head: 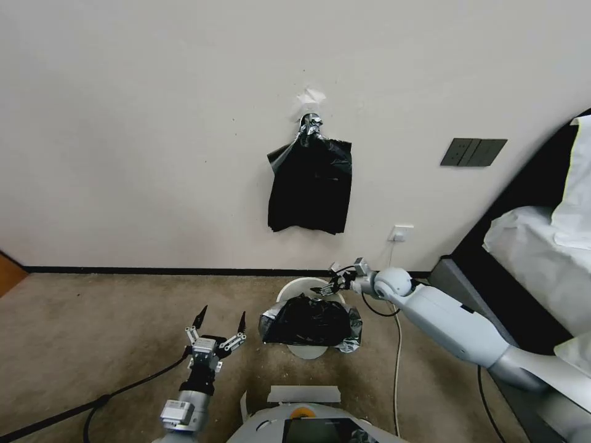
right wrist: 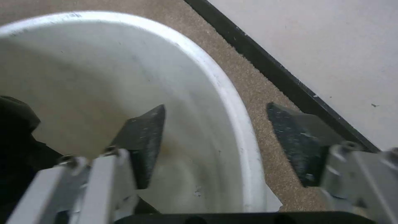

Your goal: Place a trash bag onto the trash bin.

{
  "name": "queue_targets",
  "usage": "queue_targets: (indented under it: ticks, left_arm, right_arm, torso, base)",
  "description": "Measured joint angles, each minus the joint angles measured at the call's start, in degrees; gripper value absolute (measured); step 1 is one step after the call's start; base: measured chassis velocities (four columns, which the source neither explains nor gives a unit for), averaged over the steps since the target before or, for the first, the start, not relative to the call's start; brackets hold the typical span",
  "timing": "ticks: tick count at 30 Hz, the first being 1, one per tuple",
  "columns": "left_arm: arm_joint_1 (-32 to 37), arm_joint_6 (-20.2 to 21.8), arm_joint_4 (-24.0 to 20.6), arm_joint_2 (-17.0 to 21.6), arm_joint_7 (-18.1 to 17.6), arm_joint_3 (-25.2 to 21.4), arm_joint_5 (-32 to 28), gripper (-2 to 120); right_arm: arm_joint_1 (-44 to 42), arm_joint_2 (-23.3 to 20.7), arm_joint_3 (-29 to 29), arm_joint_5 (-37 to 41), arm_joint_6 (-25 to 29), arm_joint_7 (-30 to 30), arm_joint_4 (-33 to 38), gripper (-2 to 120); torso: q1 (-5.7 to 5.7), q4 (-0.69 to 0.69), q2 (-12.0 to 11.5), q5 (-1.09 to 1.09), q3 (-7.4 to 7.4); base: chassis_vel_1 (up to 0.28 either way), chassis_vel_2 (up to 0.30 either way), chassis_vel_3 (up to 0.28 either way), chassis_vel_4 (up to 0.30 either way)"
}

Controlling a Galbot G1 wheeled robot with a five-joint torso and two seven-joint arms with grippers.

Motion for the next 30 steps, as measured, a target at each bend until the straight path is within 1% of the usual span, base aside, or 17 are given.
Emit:
queue_targets:
  ticks: [2, 3, 4, 6, 7, 8, 11, 14, 19, 21, 23, 24, 25, 27, 28, 29, 30]
  left_arm:
    - [-0.1, 0.2, -0.3, 0.1, -0.2, -0.1, -0.1, 100]
    - [-0.1, 0.2, -0.3, 0.1, -0.2, -0.1, -0.1, 100]
    - [-0.1, 0.2, -0.3, 0.2, -0.2, -0.2, -0.1, 100]
    - [0.2, 0.4, -0.4, 0.2, -0.4, -0.5, -0.5, 100]
    - [0.2, 0.4, -0.4, 0.2, -0.4, -0.5, -0.5, 100]
    - [0.2, 0.4, -0.4, 0.2, -0.4, -0.4, -0.5, 100]
    - [0.3, 0.4, -0.5, 0.0, -0.5, 0.2, -0.6, 100]
    - [0.1, 0.6, -0.5, 0.2, -0.6, 0.3, -0.8, 100]
    - [-0.3, 1.2, -0.8, 0.8, -0.7, 0.3, -2.1, 100]
    - [-0.6, 1.4, -1.0, 1.1, -0.7, 0.3, -2.7, 100]
    - [-0.7, 1.5, -1.1, 1.3, -0.7, 0.3, -3.1, 100]
    - [-0.7, 1.5, -1.1, 1.3, -0.7, 0.3, -3.1, 100]
    - [-0.9, 1.6, -1.1, 1.4, -0.7, 0.3, -3.2, 100]
    - [-1.5, 1.6, -0.8, 1.3, -0.7, 1.0, -3.4, 100]
    - [-1.5, 1.6, -0.8, 1.3, -0.7, 1.0, -3.4, 100]
    - [-1.8, 1.7, -0.6, 1.2, -0.7, 1.6, -3.5, 100]
    - [-2.1, 1.8, -0.4, 1.1, -0.8, 2.0, -3.5, 100]
  right_arm:
    - [0.5, 0.2, -0.9, -0.1, 0.4, -0.7, -1.3, 48]
    - [0.5, 0.2, -0.9, -0.1, 0.4, -0.7, -1.3, 48]
    - [0.6, 0.2, -1.3, -0.1, 0.5, -0.9, -1.5, 45]
    - [0.4, 0.3, -2.3, -0.9, 2.3, -1.5, -2.2, 26]
    - [0.4, 0.3, -2.3, -0.9, 2.3, -1.5, -2.2, 26]
    - [0.2, 0.3, -2.3, -1.0, 2.7, -1.4, -2.2, 23]
    - [-0.5, 0.3, -2.1, -1.0, 3.7, -0.5, -2.0, 10]
    - [-1.2, -0.2, -1.8, -0.6, 3.8, 0.6, -1.1, 7]
    - [-2.3, -1.5, -1.3, 0.7, 2.7, 3.6, 1.2, 7]
    - [-3.7, -2.6, 0.4, 3.2, 0.0, 7.3, 4.3, 6]
    - [-5.3, -3.6, 2.5, 5.9, -1.7, 11.7, 7.2, 4]
    - [-5.3, -3.6, 2.5, 5.9, -1.7, 11.7, 7.2, 4]
    - [-6.4, -4.0, 3.8, 7.5, -2.9, 14.8, 8.9, 4]
    - [-9.9, -4.7, 7.8, 12.4, -6.7, 23.0, 13.3, 4]
    - [-9.9, -4.7, 7.8, 12.4, -6.7, 23.0, 13.3, 4]
    - [-12.5, -4.9, 10.4, 15.0, -8.3, 27.6, 16.1, 4]
    - [-14.9, -5.0, 12.6, 17.2, -9.5, 30.9, 18.4, 4]
  torso:
    - [0.0, 0.0, 0.0, 0.0, 0.0]
    - [0.0, 0.0, 0.0, 0.0, 0.0]
    - [0.0, 0.0, 0.0, 0.01, 0.0]
    - [-0.01, 0.0, 0.0, 0.0, -0.01]
    - [-0.01, 0.0, 0.0, 0.0, -0.01]
    - [-0.01, -0.01, 0.0, 0.0, -0.01]
    - [-0.01, 0.01, 0.0, -0.01, -0.01]
    - [-0.01, -0.01, 0.0, -0.02, -0.01]
    - [0.0, 0.01, 0.0, 0.01, -0.01]
    - [0.0, 0.0, 0.0, 0.04, 0.0]
    - [-0.01, 0.02, 0.0, 0.0, 0.0]
    - [-0.01, 0.02, 0.0, 0.0, 0.0]
    - [-0.01, 0.02, 0.0, 0.0, 0.0]
    - [-0.01, 0.0, 0.0, 0.01, 0.0]
    - [-0.01, 0.0, 0.0, 0.01, 0.0]
    - [-0.01, 0.0, 0.0, -0.02, 0.0]
    - [-0.01, 0.0, 0.0, 0.01, 0.0]
  base:
    - [0.0, 0.0, 0.0, 0.0]
    - [0.0, 0.0, 0.0, 0.0]
    - [0.0, 0.0, 0.0, 0.0]
    - [0.0, 0.0, 0.0, 0.0]
    - [0.0, 0.0, 0.0, 0.0]
    - [0.0, 0.0, 0.0, 0.0]
    - [0.0, 0.0, 0.0, 0.0]
    - [0.0, 0.0, 0.0, 0.0]
    - [0.0, 0.0, 0.0, 0.0]
    - [0.0, 0.0, 0.0, 0.0]
    - [0.0, 0.0, 0.0, 0.0]
    - [0.0, 0.0, 0.0, 0.0]
    - [0.0, 0.0, 0.0, 0.0]
    - [0.0, 0.0, 0.0, 0.0]
    - [0.0, 0.0, 0.0, 0.0]
    - [0.0, 0.0, 0.0, 0.0]
    - [0.0, 0.0, 0.0, 0.0]
